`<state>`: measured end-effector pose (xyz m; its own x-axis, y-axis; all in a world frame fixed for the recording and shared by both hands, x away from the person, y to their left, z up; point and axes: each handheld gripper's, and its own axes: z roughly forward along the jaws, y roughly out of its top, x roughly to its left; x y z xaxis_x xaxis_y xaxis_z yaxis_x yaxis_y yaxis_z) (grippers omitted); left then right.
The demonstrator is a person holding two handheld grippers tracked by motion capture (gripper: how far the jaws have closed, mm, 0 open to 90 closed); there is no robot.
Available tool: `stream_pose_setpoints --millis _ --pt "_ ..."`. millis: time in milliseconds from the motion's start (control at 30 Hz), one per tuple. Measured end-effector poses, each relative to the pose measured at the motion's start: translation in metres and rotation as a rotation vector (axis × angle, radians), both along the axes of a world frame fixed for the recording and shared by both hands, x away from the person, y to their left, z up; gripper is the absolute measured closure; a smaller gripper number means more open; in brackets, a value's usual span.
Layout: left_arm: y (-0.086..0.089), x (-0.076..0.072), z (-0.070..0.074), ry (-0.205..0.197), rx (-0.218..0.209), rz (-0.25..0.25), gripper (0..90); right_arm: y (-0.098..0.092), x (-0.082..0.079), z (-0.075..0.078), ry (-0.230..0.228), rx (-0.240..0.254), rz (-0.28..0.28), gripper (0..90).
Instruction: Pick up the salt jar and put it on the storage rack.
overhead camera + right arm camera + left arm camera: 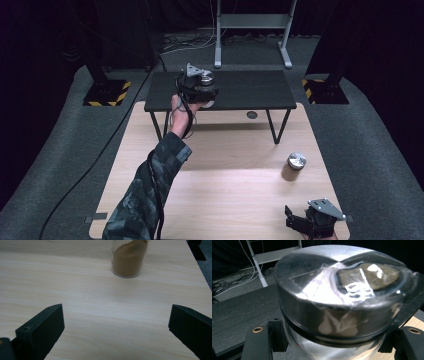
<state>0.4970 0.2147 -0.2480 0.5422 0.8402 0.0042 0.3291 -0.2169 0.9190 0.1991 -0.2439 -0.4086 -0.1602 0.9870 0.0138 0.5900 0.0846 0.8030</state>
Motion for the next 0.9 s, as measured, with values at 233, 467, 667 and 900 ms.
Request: stream_pose_setpoints --millis 233,467,667,900 --pt "-0.0012 0.0046 -0.0001 0.000 -0.001 -0.001 30.8 0.0005 0.0009 -0.0002 0.002 -0.005 0.005 0.0" --pt "-0.0023 0.0070 0.0004 0.000 0.004 -0.001 30.7 -0.0002 0.0009 -0.0003 0.004 -0.002 0.006 0.0" --pt "-0.0024 0.0072 -0.0014 -0.006 -0.002 0.000 30.7 -0.0006 0.0017 -0.0006 0.006 0.000 0.010 0.0" --pt "-0.0024 0.0072 -0.0010 -0.006 0.002 -0.001 30.7 0.0000 0.0018 -0.0009 0.005 -0.001 0.013 0.0"
